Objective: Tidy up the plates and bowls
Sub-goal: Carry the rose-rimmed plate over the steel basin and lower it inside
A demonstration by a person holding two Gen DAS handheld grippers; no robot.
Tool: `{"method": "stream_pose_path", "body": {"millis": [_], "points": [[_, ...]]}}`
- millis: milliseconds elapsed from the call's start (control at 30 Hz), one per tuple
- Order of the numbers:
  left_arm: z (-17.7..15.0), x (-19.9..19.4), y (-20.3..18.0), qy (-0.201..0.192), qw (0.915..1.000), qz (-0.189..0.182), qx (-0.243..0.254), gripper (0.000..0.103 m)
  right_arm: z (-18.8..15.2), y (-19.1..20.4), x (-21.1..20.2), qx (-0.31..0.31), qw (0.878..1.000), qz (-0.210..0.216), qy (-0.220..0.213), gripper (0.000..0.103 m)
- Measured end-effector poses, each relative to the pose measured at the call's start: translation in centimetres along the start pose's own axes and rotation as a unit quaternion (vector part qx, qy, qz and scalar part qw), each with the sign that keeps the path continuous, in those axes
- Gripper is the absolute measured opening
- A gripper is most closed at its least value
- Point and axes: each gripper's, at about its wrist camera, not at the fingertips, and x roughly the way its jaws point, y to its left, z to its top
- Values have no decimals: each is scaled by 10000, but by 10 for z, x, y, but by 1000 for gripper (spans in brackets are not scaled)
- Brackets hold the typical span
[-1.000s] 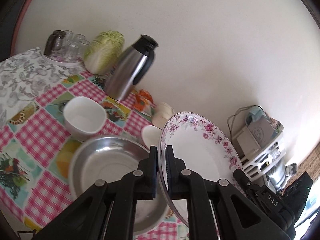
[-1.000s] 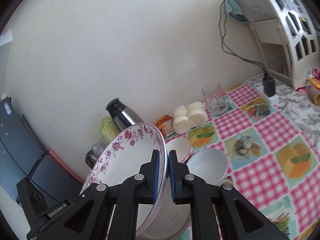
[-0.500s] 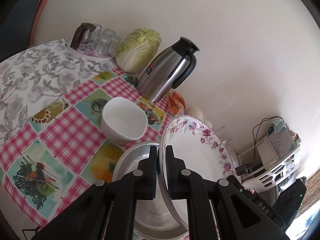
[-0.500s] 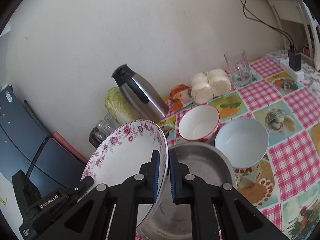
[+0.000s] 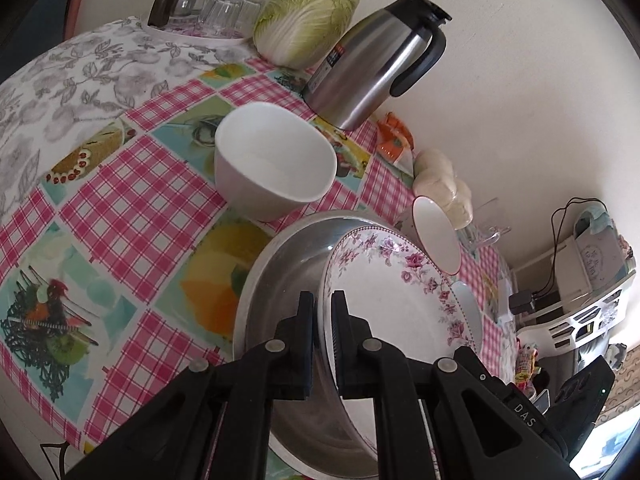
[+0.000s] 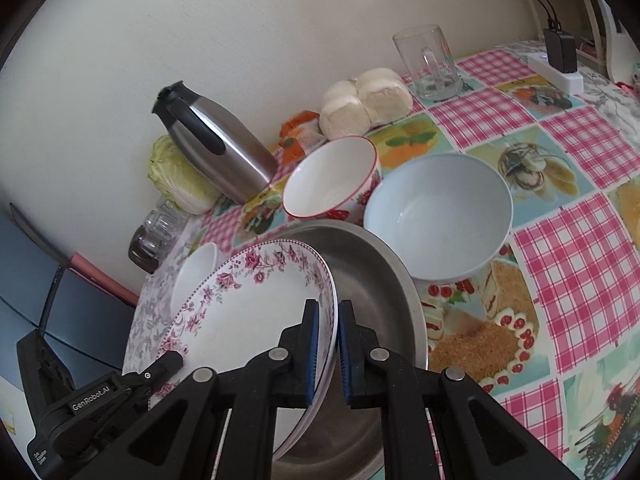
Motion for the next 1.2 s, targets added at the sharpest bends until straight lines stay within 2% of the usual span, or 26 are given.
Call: {"method": "stream_pose_path", "body": {"millis": [467, 667, 933, 1200], "points": [[-7, 34, -1, 176, 9982, 527, 219, 8, -3, -10, 18, 40, 9996, -190, 194, 11], [-6, 39, 6, 208, 9987, 456, 98, 10, -4, -10, 19, -39, 9996, -188, 190, 10], [-6, 40, 2, 192, 9978, 593, 205, 13, -5, -9, 18, -189, 9988, -421, 148, 10], [-5, 43, -1, 188, 9959, 782, 407, 13, -4, -13, 18, -119, 9993, -316, 187, 11]]}}
